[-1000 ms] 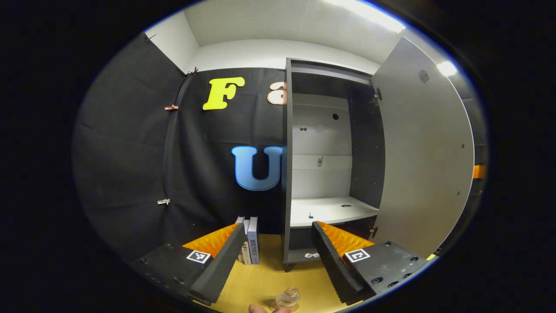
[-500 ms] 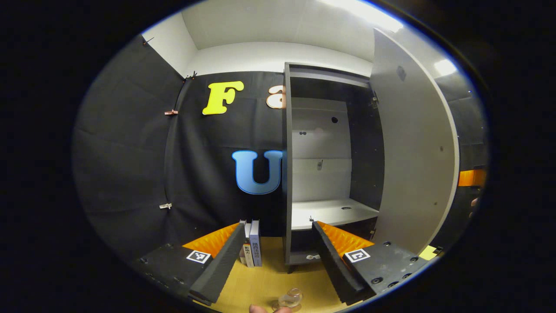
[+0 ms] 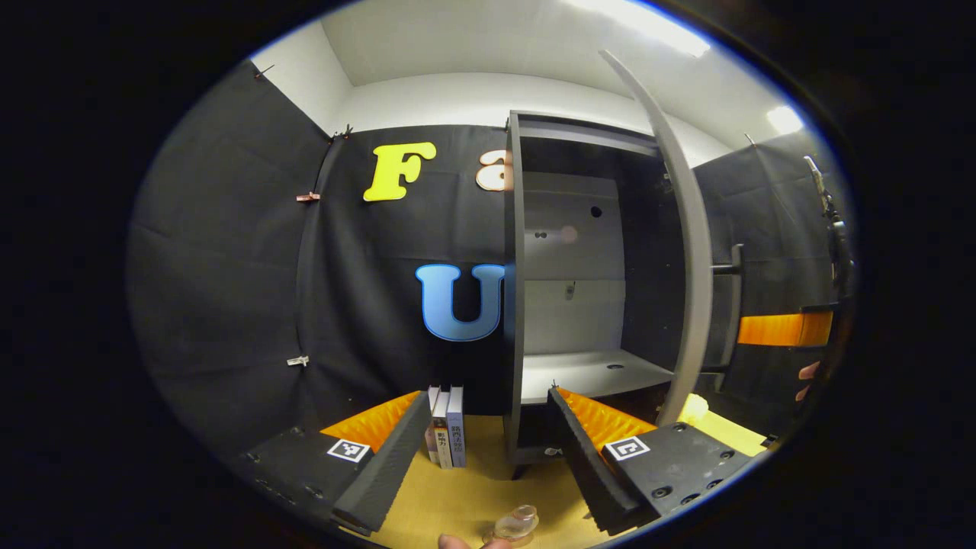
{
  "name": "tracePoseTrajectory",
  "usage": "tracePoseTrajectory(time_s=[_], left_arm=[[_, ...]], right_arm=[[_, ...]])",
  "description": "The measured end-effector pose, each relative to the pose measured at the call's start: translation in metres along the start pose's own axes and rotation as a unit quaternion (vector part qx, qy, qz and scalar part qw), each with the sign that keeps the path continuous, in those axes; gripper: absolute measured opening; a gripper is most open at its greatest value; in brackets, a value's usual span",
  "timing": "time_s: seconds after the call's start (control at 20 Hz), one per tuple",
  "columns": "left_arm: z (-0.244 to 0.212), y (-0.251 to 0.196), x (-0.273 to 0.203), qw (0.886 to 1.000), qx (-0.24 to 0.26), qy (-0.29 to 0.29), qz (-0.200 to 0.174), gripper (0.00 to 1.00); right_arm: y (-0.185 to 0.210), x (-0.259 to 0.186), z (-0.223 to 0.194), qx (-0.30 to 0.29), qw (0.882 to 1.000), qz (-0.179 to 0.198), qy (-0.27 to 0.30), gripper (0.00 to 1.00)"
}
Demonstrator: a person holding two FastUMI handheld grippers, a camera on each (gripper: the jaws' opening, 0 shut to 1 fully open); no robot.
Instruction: Open the cabinet door with the right hand, grasp the bottle in the cabinet with the left hand and place it on the coaster, then close the cabinet door with the right hand.
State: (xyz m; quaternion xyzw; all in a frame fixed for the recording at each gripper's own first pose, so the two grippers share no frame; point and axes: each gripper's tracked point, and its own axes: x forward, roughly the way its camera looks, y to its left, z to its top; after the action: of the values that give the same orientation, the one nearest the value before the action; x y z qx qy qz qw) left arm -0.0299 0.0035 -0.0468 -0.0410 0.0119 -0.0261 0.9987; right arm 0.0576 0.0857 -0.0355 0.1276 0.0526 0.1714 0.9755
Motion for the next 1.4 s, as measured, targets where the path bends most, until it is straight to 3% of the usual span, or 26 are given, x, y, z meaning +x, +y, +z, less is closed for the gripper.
tracePoseTrajectory(time_s=[0.15,0.7,1.0,1.4], left_arm=[[0.005,0.001,0.002,1.000,-0.004,-0.001,0.000,0.96],[0.017,-0.013,0.009,1.000,0.019,-0.001,-0.009,0.96],[0.020,-0.017,0.007,1.000,0.026,-0.003,-0.011,0.96],[0.010,-0.014,0.009,1.000,0.021,0.007,-0.007,0.96]], right_arm=[[-0.001,-0.001,0.001,-0.007,1.000,-0.008,0.000,0.98],[-0.065,-0.027,0.023,-0.062,0.989,-0.124,-0.047,0.98],[-0.069,-0.038,0.018,-0.097,0.983,-0.149,-0.049,0.98],[-0.068,-0.043,0.013,-0.106,0.981,-0.157,-0.050,0.98]])
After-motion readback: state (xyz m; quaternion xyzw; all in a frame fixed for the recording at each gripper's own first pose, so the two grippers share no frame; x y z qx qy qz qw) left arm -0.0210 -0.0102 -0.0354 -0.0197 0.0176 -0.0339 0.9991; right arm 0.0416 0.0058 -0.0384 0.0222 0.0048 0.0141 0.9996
